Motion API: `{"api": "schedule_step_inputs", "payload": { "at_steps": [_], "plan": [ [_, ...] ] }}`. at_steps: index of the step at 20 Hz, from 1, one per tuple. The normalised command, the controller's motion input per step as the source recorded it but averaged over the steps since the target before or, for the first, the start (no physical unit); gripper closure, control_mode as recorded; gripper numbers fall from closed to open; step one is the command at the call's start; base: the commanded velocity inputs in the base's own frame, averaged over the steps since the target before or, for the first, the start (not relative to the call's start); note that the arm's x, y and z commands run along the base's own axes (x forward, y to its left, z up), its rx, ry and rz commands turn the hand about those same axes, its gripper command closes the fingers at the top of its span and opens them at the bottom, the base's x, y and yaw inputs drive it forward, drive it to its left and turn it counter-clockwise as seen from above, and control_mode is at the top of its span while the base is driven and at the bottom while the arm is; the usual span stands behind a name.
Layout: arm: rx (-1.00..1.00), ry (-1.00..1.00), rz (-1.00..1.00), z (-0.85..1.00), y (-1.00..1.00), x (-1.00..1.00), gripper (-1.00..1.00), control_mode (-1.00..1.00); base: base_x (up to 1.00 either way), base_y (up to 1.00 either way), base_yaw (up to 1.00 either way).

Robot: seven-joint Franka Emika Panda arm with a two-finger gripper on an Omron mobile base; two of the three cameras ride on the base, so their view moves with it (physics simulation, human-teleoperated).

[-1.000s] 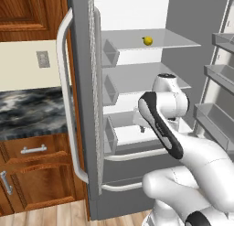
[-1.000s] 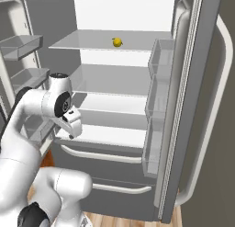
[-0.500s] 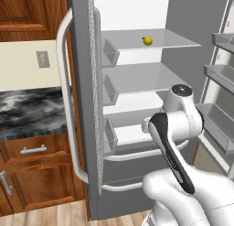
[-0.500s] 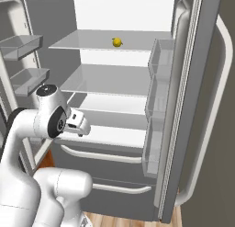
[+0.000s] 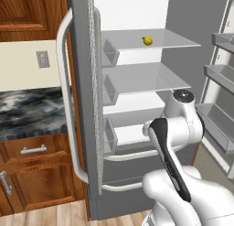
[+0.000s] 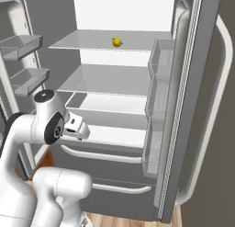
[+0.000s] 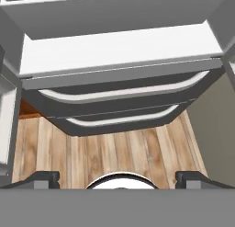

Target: Retrieve a lemon from the fridge and place it on the cutting board with the fish.

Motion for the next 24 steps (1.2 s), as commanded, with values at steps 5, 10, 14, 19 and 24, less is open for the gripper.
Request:
{"api": "schedule_step_inputs", "payload": {
  "at_steps": [5, 10, 14, 19, 24],
  "plan": [
    [0.0, -0.1, 0.0, 0.07, 0.0, -0.6, -1.0, -1.0, 0.0, 0.0, 0.0],
    [0.0, -0.09, 0.0, 0.37, 0.0, -0.54, -1.0, -1.0, 0.0, 0.0, 0.0],
    [0.0, -0.01, 0.01, 0.04, 0.0, -0.07, -1.0, -1.0, 0.0, 0.0, 0.0],
    [0.0, 0.0, 0.0, 0.0, 0.0, 0.0, -1.0, -1.0, 0.0, 0.0, 0.0],
    [0.0, 0.0, 0.0, 0.0, 0.0, 0.0, -1.0, 1.0, 0.05, -0.11, 0.03]
  ]
}}
